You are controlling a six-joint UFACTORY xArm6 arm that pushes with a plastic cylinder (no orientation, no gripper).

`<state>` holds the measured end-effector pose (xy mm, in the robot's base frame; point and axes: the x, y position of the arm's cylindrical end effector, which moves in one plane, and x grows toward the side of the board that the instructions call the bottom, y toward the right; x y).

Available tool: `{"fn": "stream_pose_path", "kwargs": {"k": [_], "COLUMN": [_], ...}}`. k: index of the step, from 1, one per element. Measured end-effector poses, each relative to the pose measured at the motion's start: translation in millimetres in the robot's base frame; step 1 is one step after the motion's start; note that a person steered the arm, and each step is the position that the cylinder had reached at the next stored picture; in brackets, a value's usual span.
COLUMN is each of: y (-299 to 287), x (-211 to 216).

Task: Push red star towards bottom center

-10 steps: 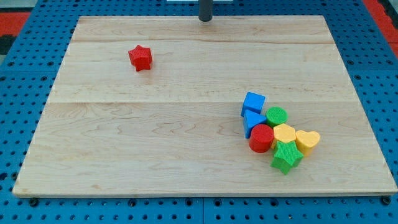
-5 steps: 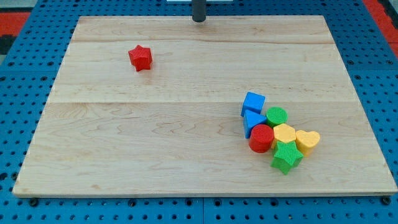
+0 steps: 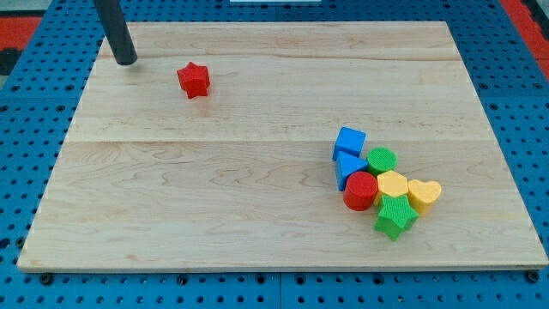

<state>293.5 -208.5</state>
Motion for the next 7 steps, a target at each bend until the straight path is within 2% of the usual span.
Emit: {"fn": "stream_pose_path", "kwargs": {"k": [1, 2, 3, 4, 5, 6, 7], "y": [89.2, 122.1, 133.4, 87.3, 125.3, 132.1, 215.8], "x": [13.5, 64.0, 87.4, 95.5, 129.8, 172.7, 194.3]}}
